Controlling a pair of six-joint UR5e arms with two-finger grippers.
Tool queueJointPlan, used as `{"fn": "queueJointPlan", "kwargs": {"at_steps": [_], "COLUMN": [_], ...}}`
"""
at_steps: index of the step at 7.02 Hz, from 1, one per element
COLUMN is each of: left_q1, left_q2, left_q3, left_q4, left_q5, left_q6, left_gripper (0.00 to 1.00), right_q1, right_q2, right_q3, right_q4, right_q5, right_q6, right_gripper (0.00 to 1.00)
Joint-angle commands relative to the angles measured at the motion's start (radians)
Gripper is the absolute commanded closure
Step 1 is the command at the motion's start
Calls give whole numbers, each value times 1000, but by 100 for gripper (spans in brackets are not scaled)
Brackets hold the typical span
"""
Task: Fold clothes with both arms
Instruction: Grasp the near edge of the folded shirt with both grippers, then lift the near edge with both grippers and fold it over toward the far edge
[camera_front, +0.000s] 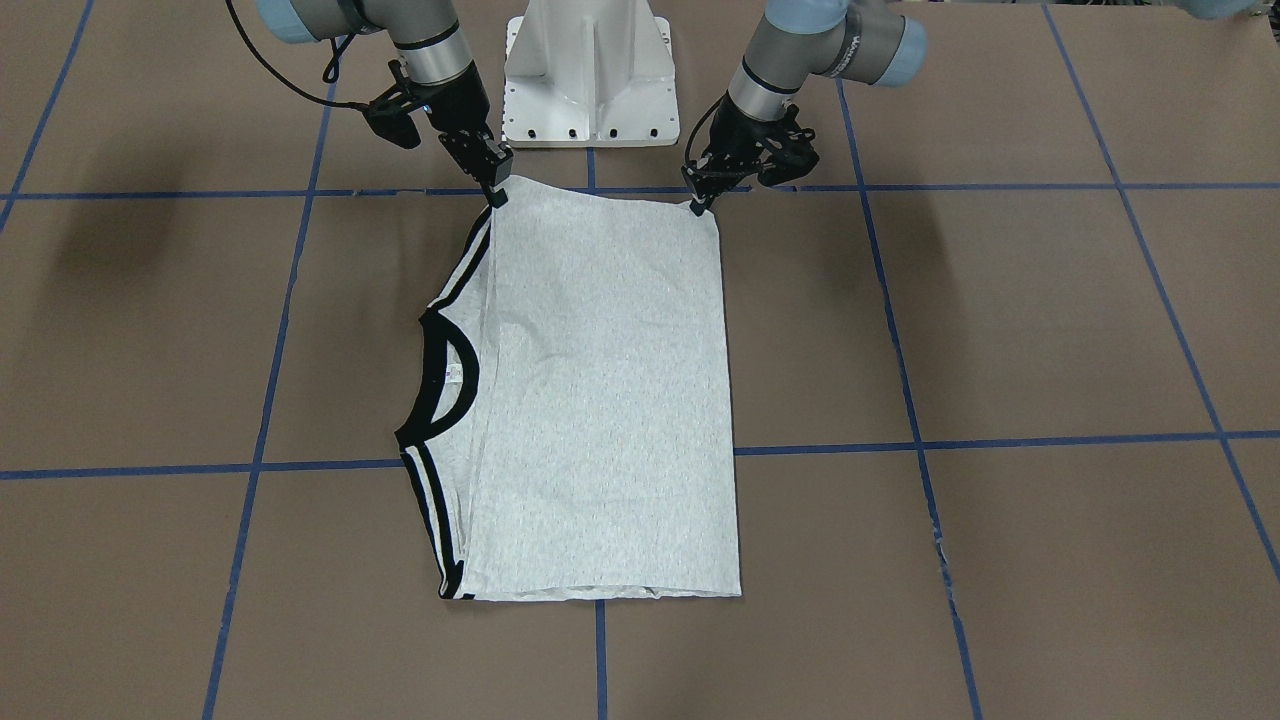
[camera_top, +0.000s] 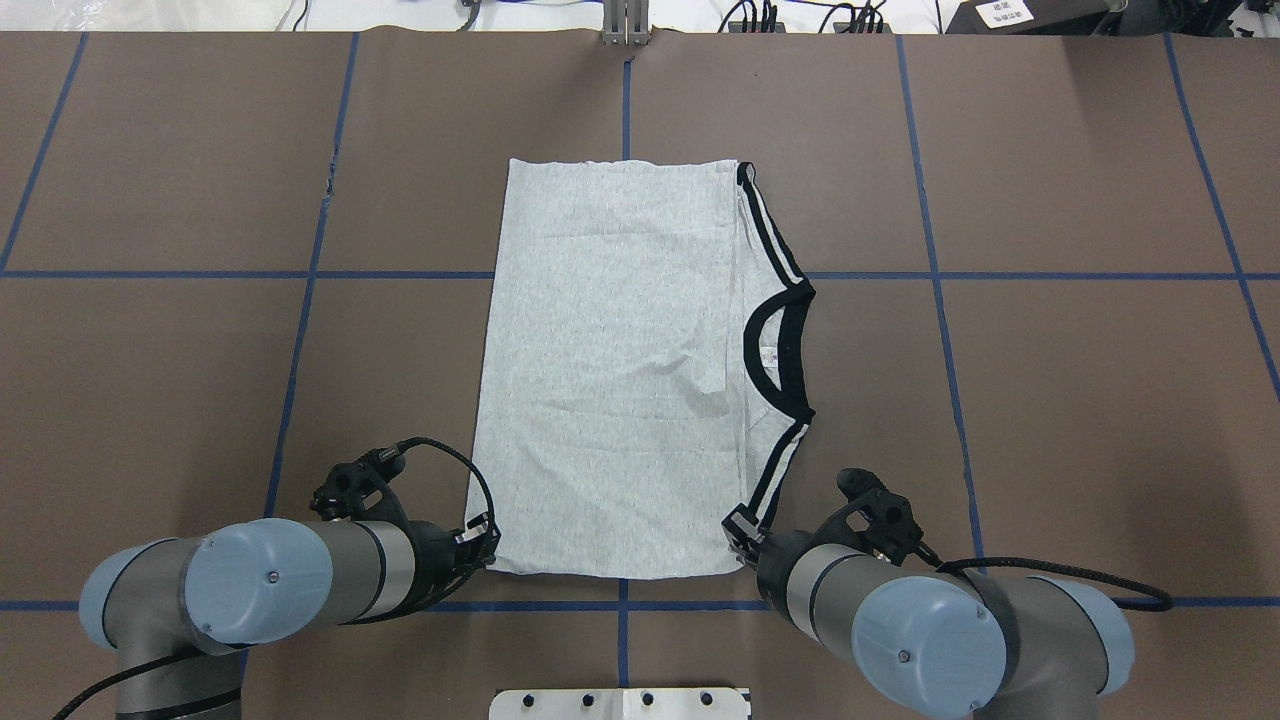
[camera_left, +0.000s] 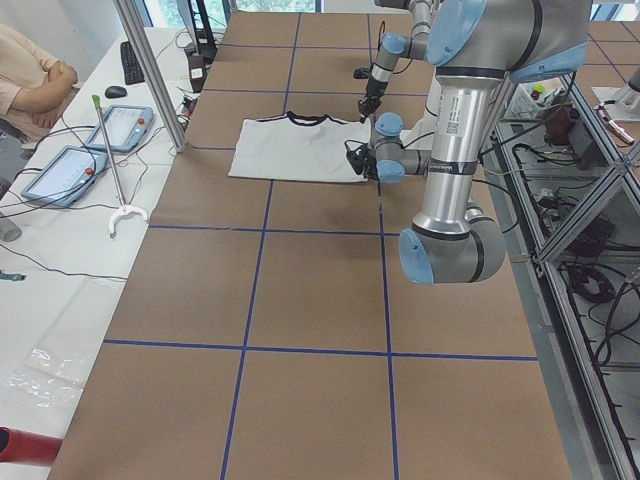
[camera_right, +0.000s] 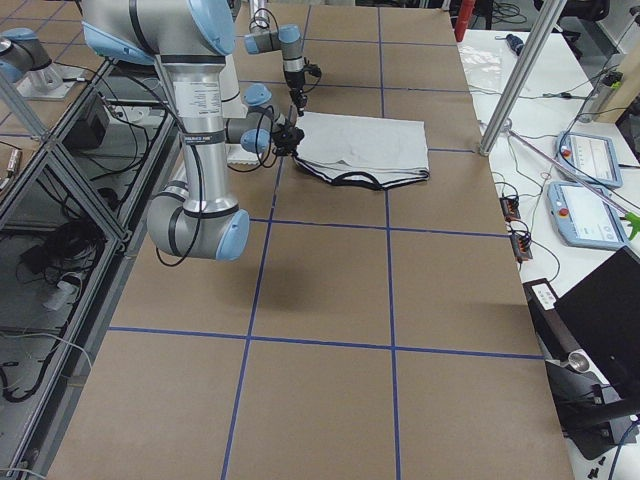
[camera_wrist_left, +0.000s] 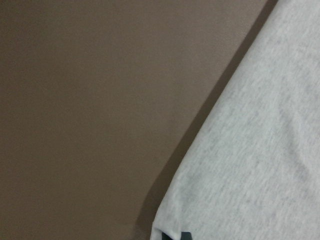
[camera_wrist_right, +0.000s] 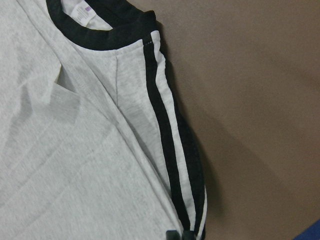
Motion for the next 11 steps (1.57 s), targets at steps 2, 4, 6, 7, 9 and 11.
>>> {"fn": "queueJointPlan", "kwargs": {"at_steps": [2, 4, 6, 7, 9, 11], "left_q1": [102, 106, -75, -187, -333, -387], "left_q2": [10, -8, -71, -137, -206, -246], "left_q3": [-231, -344, -315, -232, -66, 116], "left_q4": [123, 227, 238, 267, 253, 139], "left_q5": [0, -3, -33, -96, -150, -149], "left_q6": [-62, -76, 122, 175, 335, 395], "left_gripper": [100, 100, 100, 100, 100, 100], "right_q1": [-36, 26, 271, 360, 441, 476], "right_q2": [-115, -144, -51, 101, 266, 358], "right_q3": [149, 257, 206, 128, -68, -265], "right_q4": [0, 0, -74, -183, -226, -216], "right_q5": [8, 10, 281, 338, 338, 340], "right_q6": [0, -9, -111, -168, -258, -355], "right_gripper": [100, 100, 100, 100, 100, 100]}}
